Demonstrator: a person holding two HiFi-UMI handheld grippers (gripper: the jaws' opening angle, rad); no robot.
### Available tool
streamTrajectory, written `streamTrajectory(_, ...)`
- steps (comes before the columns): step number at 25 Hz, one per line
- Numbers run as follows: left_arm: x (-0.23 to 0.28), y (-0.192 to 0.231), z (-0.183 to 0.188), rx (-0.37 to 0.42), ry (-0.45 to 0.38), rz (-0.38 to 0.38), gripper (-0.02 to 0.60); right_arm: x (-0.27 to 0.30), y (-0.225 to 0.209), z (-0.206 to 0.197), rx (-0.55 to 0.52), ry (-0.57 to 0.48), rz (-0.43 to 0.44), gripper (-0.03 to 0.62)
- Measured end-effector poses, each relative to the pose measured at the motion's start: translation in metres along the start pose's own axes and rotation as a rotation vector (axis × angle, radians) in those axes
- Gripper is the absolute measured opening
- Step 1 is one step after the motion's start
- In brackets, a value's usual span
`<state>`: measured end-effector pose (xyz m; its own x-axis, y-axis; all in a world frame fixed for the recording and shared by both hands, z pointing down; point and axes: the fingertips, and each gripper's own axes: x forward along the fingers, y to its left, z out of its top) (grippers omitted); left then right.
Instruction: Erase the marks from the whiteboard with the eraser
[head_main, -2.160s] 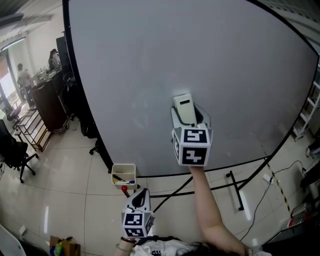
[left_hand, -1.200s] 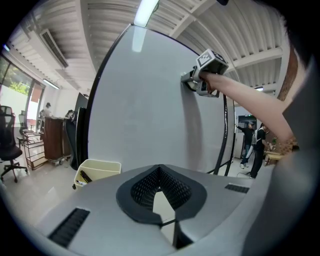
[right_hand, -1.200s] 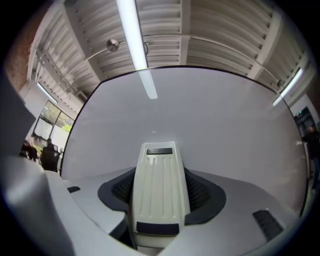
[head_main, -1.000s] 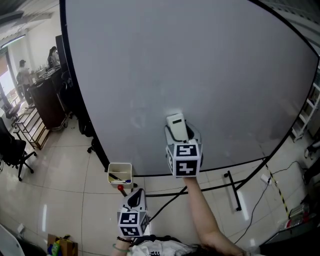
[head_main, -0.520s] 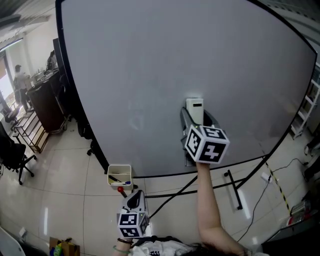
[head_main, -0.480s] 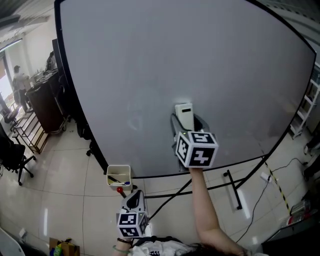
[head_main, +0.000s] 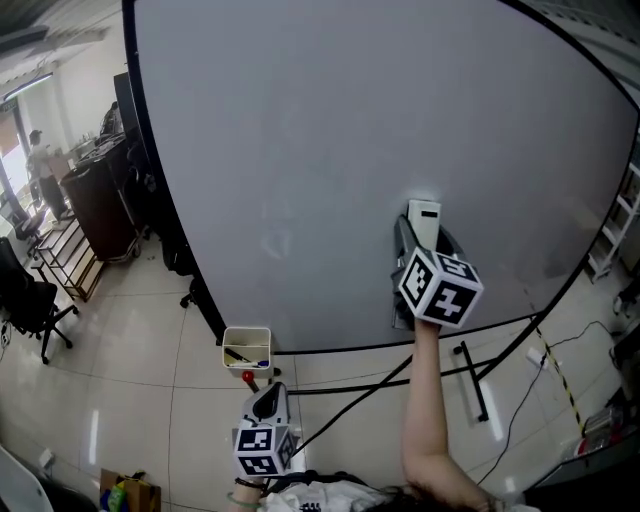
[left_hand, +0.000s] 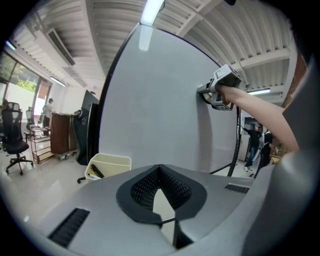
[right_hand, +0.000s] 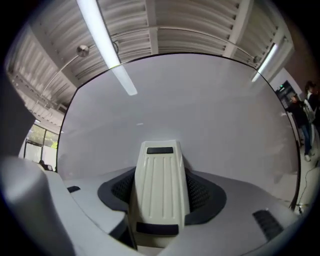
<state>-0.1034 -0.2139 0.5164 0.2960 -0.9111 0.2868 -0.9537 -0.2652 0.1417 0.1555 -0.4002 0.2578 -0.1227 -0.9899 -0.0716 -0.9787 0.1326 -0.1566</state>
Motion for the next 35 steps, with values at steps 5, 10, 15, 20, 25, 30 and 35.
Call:
streamTrajectory(5,0.006,0.003,0.006,0.007,-0.017,0.013,-0.003,0.008,0.098,-0.082,-0.266,0.131,0.160,0.282)
streamTrajectory(10,0.002,-0.015,0.004,0.032,-0.021,-0.036,-0.003,0.008,0.048,0.011,-0.194,-0.004,0.088,0.282)
streamTrajectory(15,0.008,-0.010,-0.001,-0.004,-0.008,-0.028,-0.003,0.007,0.088,-0.013,-0.258,0.055,0.136,0.282)
streamTrajectory(20,0.012,-0.016,0.006,0.004,-0.022,-0.045,-0.003,-0.001,0.132,-0.150,-0.435,0.291,0.210,0.281)
streamTrajectory(25,0.008,-0.006,0.000,-0.014,-0.009,-0.024,-0.003,0.014,0.106,0.002,-0.355,0.053,0.118,0.279)
streamTrajectory(30,0.006,0.003,0.003,-0.027,-0.020,-0.007,-0.003,0.014,0.131,0.001,-0.395,0.069,0.094,0.282)
streamTrajectory(35,0.004,0.001,0.005,-0.016,-0.028,-0.017,-0.003,0.009,0.151,-0.146,-0.499,0.296,0.165,0.281)
